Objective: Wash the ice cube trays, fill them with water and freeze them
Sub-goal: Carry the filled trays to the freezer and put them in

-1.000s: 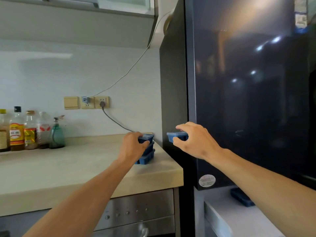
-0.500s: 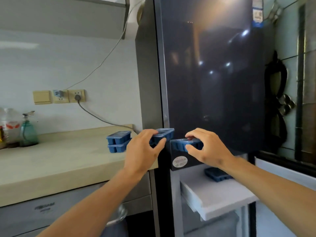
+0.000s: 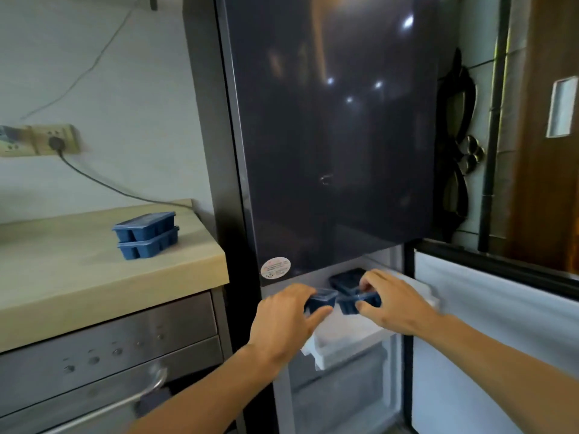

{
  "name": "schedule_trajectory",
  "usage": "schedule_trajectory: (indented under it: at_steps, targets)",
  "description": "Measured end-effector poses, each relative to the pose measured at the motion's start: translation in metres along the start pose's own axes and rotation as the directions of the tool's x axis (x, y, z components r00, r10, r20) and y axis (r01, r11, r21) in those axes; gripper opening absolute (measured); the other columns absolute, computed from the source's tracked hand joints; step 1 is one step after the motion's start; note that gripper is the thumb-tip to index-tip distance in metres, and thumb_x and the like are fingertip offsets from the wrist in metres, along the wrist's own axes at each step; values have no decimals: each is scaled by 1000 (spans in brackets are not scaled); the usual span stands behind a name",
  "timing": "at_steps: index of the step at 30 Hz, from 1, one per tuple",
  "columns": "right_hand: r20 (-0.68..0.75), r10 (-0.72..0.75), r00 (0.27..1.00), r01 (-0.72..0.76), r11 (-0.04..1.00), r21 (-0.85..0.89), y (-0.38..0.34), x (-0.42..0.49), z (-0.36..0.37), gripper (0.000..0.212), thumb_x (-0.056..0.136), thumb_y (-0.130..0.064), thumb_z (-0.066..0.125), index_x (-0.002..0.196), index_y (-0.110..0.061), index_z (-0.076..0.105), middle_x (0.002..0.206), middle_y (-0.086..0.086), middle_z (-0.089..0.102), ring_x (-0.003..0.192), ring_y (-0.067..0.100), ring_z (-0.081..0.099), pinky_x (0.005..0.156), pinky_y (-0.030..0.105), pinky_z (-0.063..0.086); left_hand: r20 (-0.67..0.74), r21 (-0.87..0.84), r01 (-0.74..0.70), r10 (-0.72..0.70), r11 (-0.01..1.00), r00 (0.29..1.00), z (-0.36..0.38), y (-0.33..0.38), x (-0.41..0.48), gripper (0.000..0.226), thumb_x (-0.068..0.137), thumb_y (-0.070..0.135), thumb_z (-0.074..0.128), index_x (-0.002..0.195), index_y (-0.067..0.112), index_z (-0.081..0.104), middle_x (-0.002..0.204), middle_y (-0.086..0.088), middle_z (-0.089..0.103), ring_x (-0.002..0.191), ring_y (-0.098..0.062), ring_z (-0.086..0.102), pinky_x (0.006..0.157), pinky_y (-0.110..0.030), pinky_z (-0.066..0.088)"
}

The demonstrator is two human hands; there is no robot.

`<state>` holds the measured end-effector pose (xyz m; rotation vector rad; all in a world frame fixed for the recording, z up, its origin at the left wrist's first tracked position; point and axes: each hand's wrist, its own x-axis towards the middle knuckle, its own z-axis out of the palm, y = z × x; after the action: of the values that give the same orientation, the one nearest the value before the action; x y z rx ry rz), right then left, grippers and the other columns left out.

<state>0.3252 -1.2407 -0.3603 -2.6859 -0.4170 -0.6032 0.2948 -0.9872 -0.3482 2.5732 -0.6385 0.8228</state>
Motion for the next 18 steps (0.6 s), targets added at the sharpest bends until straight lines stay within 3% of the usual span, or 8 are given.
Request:
schedule_trajectory:
  at_steps: [8, 12, 18]
  targets:
    - [182, 75, 980, -78, 997, 11, 56, 27, 49, 37, 72, -67, 46, 89, -35, 38, 96, -11, 42, 71, 10, 50, 60, 29, 39, 227, 139, 124, -153, 983, 962, 86, -6, 44, 36, 93, 61, 54, 94, 25, 57, 99, 6, 63, 85, -21, 62, 73, -38, 51]
    - [237, 49, 970, -61, 997, 43, 67, 53, 73, 43, 78, -69, 54, 87, -32, 34, 95, -9, 41, 70, 17, 49, 60, 33, 39, 279, 146, 195, -229, 970, 932, 115, -17, 66, 37, 95, 57, 55, 103, 22, 62, 106, 1, 63, 93, -25, 64, 78, -41, 54]
    - [270, 33, 962, -61, 994, 95, 82, 94, 105, 40, 85, -57, 62, 90, -29, 36, 100, -4, 41, 71, 16, 47, 57, 31, 34, 334, 228, 265, -331, 937, 883, 148, -38, 95, 34, 100, 46, 56, 111, 14, 60, 116, -8, 63, 105, -32, 64, 82, -40, 52]
